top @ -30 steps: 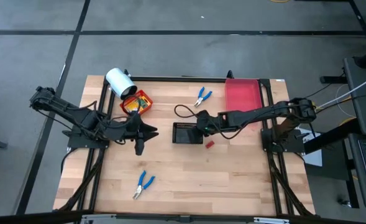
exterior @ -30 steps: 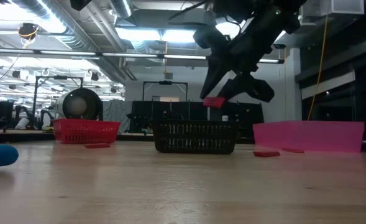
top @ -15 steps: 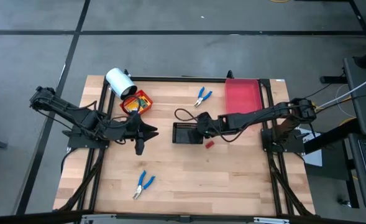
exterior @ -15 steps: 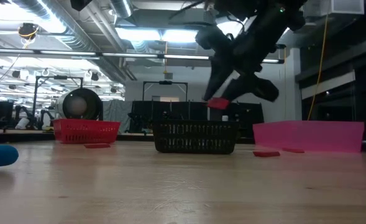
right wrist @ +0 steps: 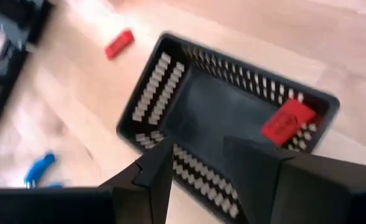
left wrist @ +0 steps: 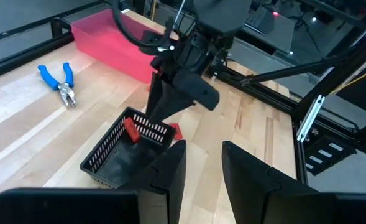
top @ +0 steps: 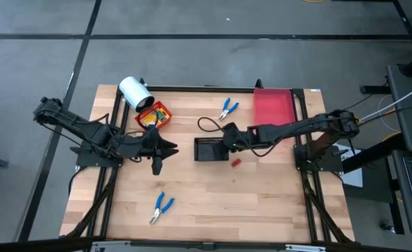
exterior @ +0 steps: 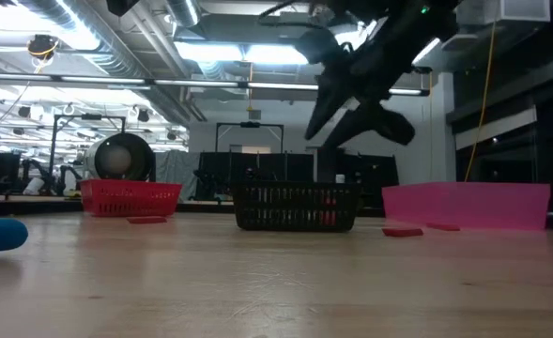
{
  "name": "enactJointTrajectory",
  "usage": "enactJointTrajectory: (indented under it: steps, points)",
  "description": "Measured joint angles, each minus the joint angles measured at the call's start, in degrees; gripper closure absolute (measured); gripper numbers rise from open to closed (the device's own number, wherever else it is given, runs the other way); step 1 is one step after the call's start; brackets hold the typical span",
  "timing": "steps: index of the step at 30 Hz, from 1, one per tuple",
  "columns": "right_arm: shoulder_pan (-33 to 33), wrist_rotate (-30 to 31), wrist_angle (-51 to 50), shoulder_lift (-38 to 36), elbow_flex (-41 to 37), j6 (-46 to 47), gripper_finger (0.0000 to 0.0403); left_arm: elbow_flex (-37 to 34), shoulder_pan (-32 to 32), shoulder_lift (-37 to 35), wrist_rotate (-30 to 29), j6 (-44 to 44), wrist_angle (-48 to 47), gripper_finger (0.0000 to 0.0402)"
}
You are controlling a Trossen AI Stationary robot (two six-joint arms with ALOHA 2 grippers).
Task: Pick & Place School Supplies
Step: Put the red eraser into the black bin
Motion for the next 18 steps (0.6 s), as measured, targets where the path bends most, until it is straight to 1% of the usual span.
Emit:
enactJointTrajectory:
  steps: [3, 7, 9, 11, 14, 16, 18]
  points:
    - [2.41, -1.54, -4.91, -2.69, -0.02, -3.12, 0.0257, 0.00, 0.00, -0.01, 0.66, -0.24, -0.66, 0.0302]
    - [8.84, -1.74, -12.40, -6.50, 0.11, -10.38, 0.0257, 0.00, -0.33, -0.01, 0.91, -0.39, -2.62, 0.0302]
    - [12.74, -0.10, -18.29, -6.59, 0.02, -16.42, 0.0257, 0.00, -0.37, -0.01, 0.82, -0.74, -3.16, 0.0302]
    - [16.14, 2.84, -21.70, -6.33, -0.61, -23.18, 0.0257, 0.00, -0.37, -0.01, 0.71, -0.79, -3.45, 0.0302]
    - [18.19, 5.89, -21.10, -5.77, -3.95, -31.85, 0.0257, 0.00, -0.37, -0.01, 0.10, -0.59, -3.44, 0.0302]
    - [18.02, 6.63, -17.75, -5.81, -6.61, -33.02, 0.0257, 0.00, -0.37, -0.01, -0.09, -0.53, -3.42, 0.0302]
    - [17.37, 6.10, -14.32, -5.81, -9.36, -32.99, 0.0257, 0.00, -0.37, -0.01, -0.12, -0.69, -3.39, 0.0302]
